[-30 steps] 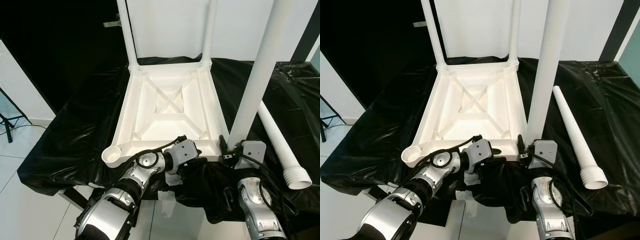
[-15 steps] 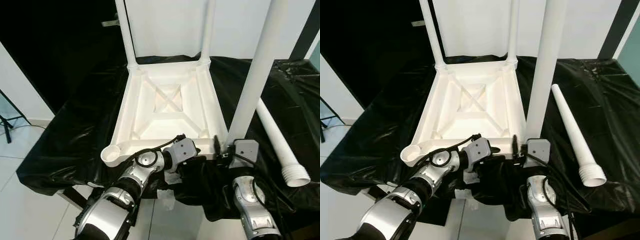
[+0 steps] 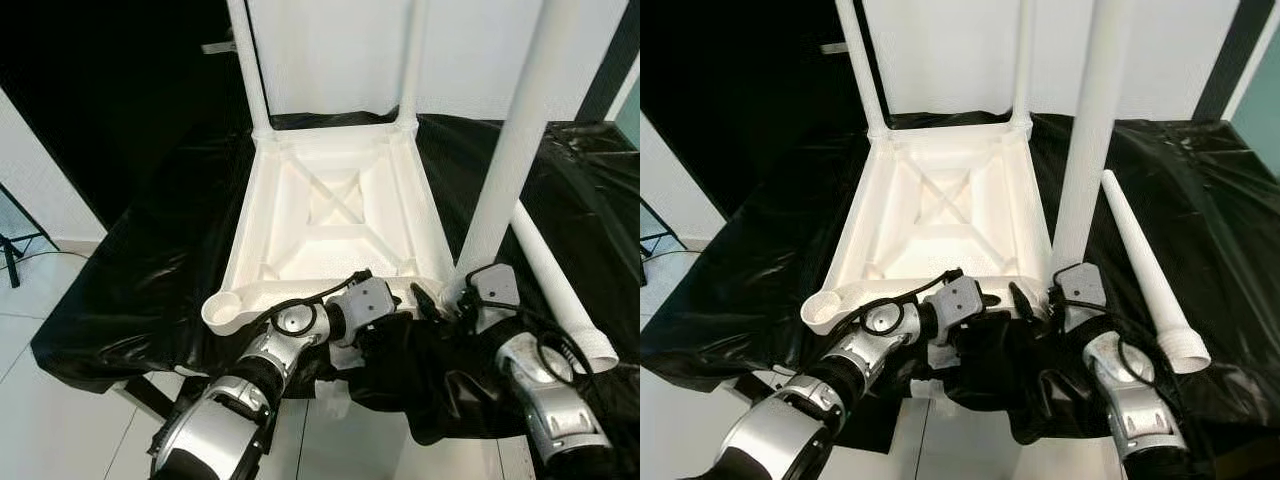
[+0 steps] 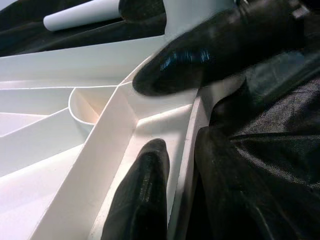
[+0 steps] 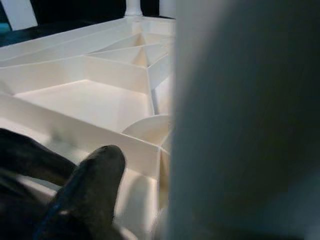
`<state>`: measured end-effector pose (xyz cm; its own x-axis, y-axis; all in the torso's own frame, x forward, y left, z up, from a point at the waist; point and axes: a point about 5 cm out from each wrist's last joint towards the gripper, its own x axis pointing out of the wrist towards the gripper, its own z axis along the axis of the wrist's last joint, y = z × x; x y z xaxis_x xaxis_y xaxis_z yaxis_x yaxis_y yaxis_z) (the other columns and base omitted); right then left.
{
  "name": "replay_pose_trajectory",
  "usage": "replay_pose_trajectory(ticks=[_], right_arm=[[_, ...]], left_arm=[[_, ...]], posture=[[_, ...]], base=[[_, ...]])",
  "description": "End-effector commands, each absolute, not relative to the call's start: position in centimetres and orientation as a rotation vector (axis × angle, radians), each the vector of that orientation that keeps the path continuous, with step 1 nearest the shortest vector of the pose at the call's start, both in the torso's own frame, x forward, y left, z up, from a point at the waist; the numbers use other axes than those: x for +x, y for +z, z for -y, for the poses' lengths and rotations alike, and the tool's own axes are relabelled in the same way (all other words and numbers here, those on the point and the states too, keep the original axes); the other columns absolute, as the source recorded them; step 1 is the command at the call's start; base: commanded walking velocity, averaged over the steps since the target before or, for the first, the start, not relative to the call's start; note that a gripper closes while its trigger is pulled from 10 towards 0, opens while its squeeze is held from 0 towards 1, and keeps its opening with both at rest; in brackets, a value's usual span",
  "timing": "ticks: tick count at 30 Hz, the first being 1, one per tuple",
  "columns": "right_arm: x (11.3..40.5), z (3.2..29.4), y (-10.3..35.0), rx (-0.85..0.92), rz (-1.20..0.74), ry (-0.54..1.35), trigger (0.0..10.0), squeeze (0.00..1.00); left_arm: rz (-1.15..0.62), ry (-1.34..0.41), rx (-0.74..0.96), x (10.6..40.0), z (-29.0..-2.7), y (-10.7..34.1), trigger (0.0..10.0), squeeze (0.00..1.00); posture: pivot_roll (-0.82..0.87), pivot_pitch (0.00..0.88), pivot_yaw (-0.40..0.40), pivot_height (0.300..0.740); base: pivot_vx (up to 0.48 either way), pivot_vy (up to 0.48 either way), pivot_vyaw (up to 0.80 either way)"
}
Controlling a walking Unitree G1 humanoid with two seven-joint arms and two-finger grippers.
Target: Building children table
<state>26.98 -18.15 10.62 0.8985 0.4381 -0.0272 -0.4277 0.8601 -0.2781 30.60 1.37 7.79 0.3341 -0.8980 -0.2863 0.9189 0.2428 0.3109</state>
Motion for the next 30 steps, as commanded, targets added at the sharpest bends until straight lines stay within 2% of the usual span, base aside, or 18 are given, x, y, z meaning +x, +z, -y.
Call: replay_pose_trajectory(ticks=[1,7,14,17,19,20,23,25,27,30], right_arm=[[26.1,16.6,9.9,-0.262,-0.009,0.617,0.0,0.00],[25.4,16.5,9.3,-0.262,-0.051,0.688,0.0,0.00],[25.1,16.5,7.9,-0.229,-0.114,0.659,0.0,0.00],[24.6,15.4,6.5,-0.186,-0.083,0.369,0.0,0.00],[24.6,15.4,6.5,-0.186,-0.083,0.369,0.0,0.00],[24.1,15.2,6.2,-0.161,-0.062,0.261,0.0,0.00],[23.8,15.1,6.1,-0.144,-0.050,0.197,0.0,0.00],[24.0,15.8,6.9,-0.076,0.009,0.012,0.0,0.00],[24.8,16.1,7.9,-0.041,0.064,-0.092,0.0,0.00],[25.1,16.1,8.0,-0.034,0.071,-0.103,0.0,0.00]], left_arm=[[-0.248,-1.221,0.486,29.1,-2.5,4.1,10.0,0.00],[-0.247,-1.218,0.485,29.2,-2.4,4.2,10.0,0.00],[-0.250,-1.216,0.483,29.1,-2.5,4.0,10.0,0.00],[-0.251,-1.216,0.485,29.1,-2.6,4.0,10.0,0.00],[-0.251,-1.216,0.485,29.1,-2.6,4.0,10.0,0.00],[-0.249,-1.213,0.487,29.2,-2.7,4.1,10.0,0.00],[-0.247,-1.210,0.488,29.3,-2.7,4.2,10.0,0.00],[-0.249,-1.209,0.492,29.3,-2.9,4.2,10.0,0.00],[-0.254,-1.214,0.494,29.2,-3.0,4.0,10.0,0.00],[-0.254,-1.216,0.494,29.2,-2.9,4.0,10.0,0.00]], posture=[[-0.12,0.000,0.054,0.740],[-0.11,0.000,0.051,0.740],[-0.11,0.000,0.054,0.740],[-0.11,0.000,0.053,0.740],[-0.11,0.000,0.053,0.740],[-0.09,0.000,0.052,0.740],[-0.09,0.000,0.052,0.740],[-0.10,0.000,0.061,0.740],[-0.10,0.000,0.062,0.740],[-0.10,0.000,0.062,0.740]], base=[[0.000,0.000,0.00],[0.000,0.000,0.00],[0.000,0.000,0.00],[0.000,0.000,0.00],[0.000,0.000,0.00],[0.000,0.000,0.00],[0.000,0.000,0.00],[0.000,0.000,0.00],[0.000,0.000,0.00],[0.000,0.000,0.00]])
